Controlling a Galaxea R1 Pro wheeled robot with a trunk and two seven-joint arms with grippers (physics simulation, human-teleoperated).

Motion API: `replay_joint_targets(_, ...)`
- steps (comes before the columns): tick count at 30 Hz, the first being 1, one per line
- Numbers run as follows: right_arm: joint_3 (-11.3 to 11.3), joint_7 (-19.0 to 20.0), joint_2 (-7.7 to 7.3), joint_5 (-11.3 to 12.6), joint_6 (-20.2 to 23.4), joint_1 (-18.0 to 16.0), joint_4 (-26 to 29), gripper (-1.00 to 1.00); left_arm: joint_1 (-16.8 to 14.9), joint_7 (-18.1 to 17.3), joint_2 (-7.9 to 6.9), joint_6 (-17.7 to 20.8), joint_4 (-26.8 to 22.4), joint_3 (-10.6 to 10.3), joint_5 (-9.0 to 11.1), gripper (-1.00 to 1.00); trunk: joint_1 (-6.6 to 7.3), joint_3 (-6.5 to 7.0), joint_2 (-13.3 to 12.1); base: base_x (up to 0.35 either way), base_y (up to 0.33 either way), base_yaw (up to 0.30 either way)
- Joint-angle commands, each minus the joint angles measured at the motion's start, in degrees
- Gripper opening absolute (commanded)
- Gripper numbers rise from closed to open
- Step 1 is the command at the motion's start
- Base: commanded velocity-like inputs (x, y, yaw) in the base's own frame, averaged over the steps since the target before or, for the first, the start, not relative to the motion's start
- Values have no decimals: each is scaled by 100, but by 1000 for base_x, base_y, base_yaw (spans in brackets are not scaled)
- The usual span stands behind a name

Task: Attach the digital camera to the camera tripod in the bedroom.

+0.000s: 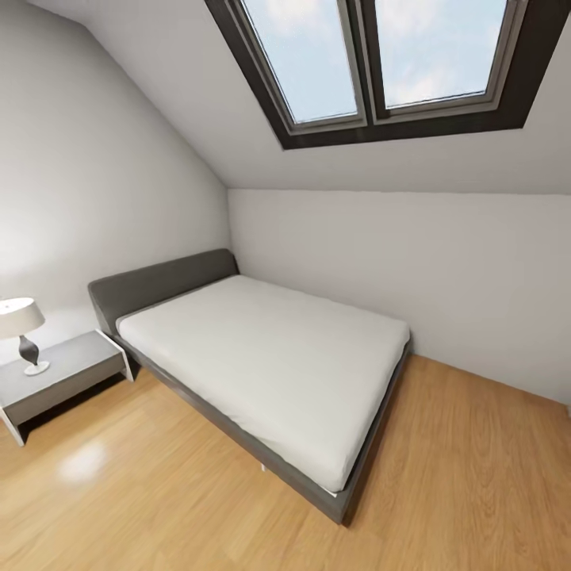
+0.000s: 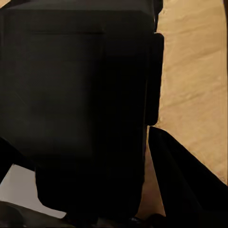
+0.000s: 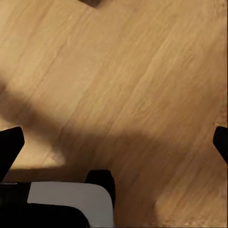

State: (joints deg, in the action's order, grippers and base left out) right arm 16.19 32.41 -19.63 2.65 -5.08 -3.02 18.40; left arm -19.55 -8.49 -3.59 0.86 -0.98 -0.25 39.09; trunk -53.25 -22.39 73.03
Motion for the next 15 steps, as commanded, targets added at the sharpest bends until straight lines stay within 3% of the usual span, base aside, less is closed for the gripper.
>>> replay_joint_targets(1, 20, -232, 6, 28, -9, -5, -94, 100, -4, 143, 56, 8, 10, -8, 26, -100, 23, 13, -38, 0, 0, 0)
replay_joint_targets(6, 7, -1575, 107, -2, -54, -5, -779, 100, 5, 1023, 440, -35, 73, -42, 17, -100, 133, 102, -238, 0, 0, 0)
replay_joint_targets(10, 7, -1915, 170, 7, -70, -5, -1067, 100, 97, 1302, 526, -115, 88, -50, -79, -100, 220, 174, -399, 0, 0, 0)
replay_joint_targets(15, 1, -2061, 210, -136, -77, -5, -1544, 100, 563, 1409, 586, -411, 96, -53, -218, -100, 330, 264, -599, 0, 0, 0)
